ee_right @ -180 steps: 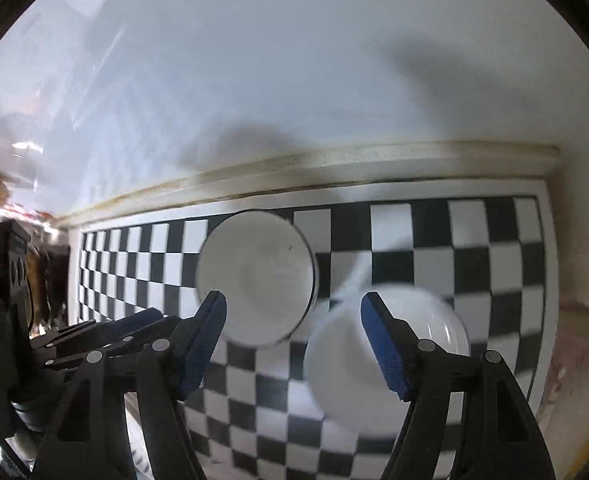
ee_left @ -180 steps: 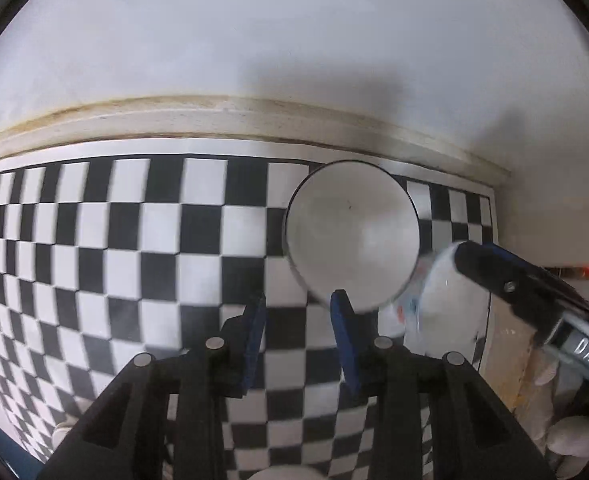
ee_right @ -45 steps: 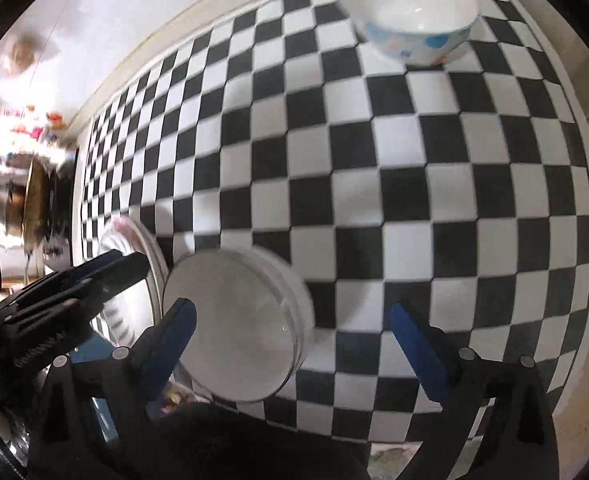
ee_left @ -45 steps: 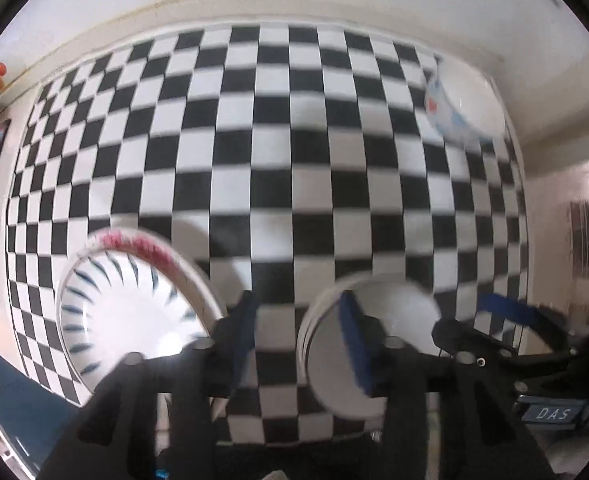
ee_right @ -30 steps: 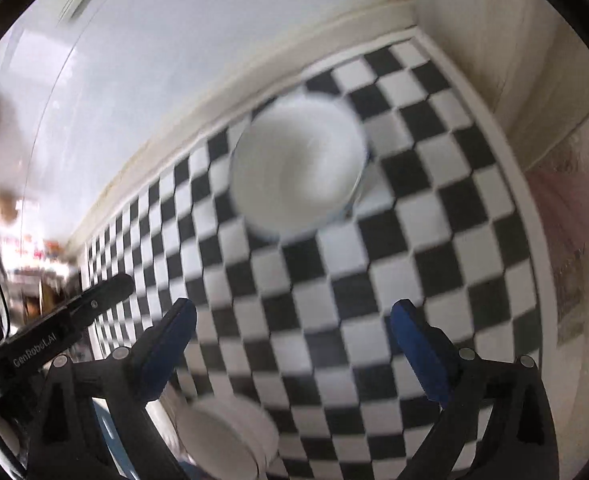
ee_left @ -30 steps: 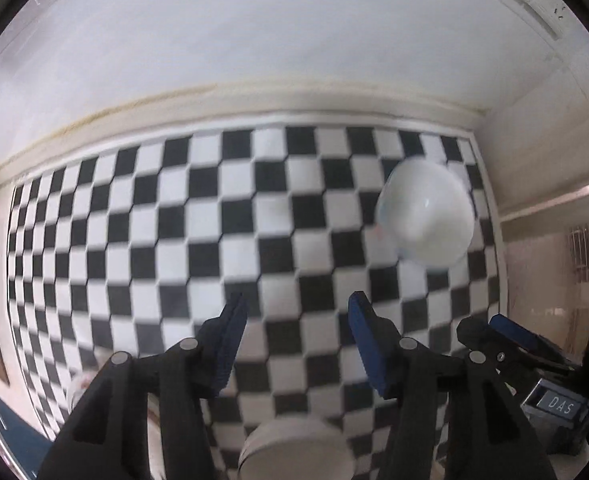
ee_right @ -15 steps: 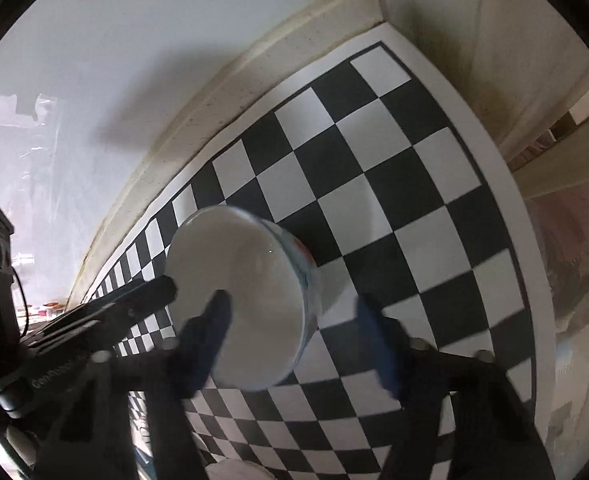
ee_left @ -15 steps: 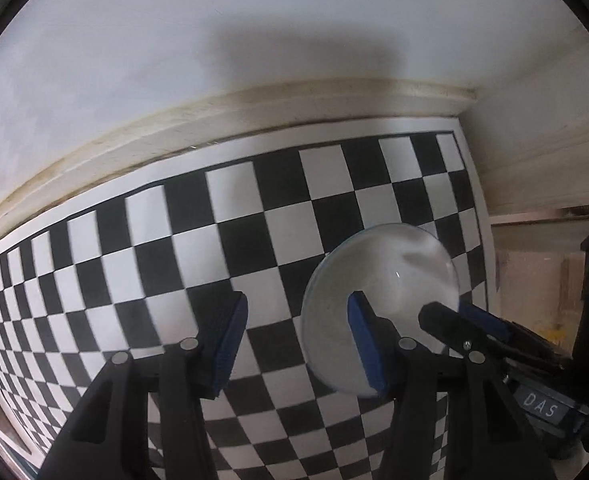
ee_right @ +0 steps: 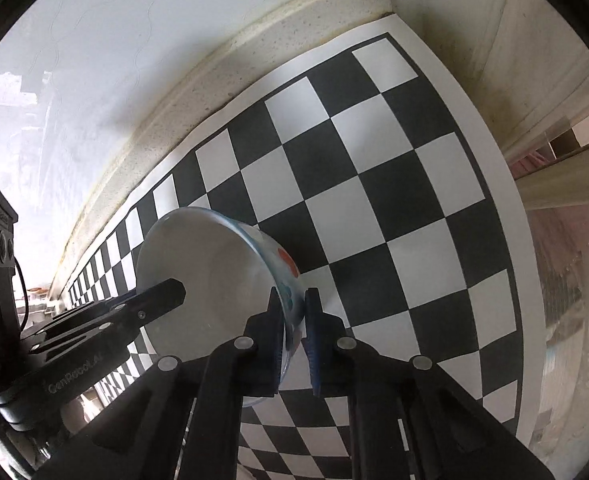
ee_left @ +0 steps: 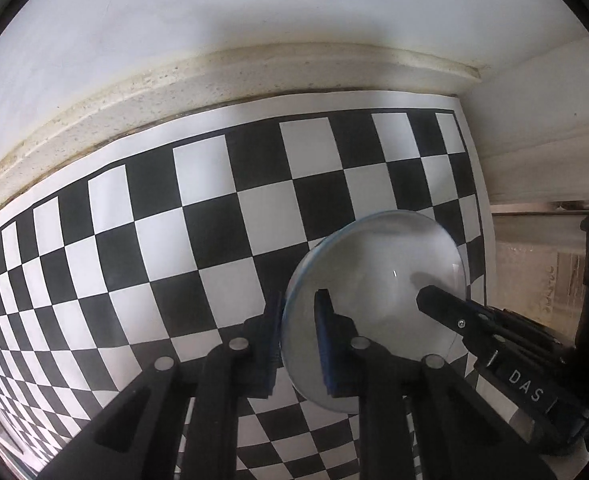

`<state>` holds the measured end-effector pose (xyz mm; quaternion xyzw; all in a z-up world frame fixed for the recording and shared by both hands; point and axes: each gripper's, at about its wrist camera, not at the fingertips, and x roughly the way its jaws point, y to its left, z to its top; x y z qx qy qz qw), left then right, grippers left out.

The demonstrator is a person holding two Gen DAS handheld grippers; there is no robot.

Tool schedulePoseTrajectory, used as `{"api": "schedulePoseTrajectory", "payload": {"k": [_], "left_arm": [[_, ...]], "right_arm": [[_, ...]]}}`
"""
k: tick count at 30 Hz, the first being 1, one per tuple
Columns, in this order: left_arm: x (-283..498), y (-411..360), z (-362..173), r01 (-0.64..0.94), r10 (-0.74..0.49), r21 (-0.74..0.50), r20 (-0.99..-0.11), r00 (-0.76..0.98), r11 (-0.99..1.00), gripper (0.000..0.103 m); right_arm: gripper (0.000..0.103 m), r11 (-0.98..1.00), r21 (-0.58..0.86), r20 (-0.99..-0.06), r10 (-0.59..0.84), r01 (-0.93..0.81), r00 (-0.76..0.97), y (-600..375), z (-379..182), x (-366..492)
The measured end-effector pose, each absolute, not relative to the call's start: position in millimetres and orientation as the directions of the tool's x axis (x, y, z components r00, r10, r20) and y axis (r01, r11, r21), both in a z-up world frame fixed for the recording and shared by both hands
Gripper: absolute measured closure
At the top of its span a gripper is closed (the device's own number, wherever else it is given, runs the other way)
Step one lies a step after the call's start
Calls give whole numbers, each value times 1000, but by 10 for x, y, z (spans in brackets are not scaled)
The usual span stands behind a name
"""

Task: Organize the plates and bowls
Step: 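Lift the blue-dotted bowl with both grippers and carry it to the bowl stack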

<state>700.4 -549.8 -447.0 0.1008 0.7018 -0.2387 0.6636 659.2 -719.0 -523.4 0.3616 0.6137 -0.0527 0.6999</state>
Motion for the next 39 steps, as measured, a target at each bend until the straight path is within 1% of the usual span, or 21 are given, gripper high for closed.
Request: {"api": "schedulePoseTrajectory", "payload": {"k": [3, 16, 30, 39], "left_arm": [[7033, -5538, -4437, 458, -184, -202, -979, -84, 866, 89], [6760, -5322, -3895, 479, -231, -210, -973, -16, 852, 89], [6179, -4576, -3374, 458, -278, -226, -959, 47, 860, 89], [5752, -4106, -3240, 443, -287, -225, -955, 77, 868, 89]], "right_arm": [[92, 731, 448, -894, 375, 516, 245, -7202, -5189, 6581], [92, 759, 448, -892, 349, 471, 286, -7020, -4724, 6403], [92, 788, 464, -878, 350, 405, 326, -6477, -4233, 5922], [92, 798, 477, -869, 363, 369, 336, -6048, -4112, 5492]]}}
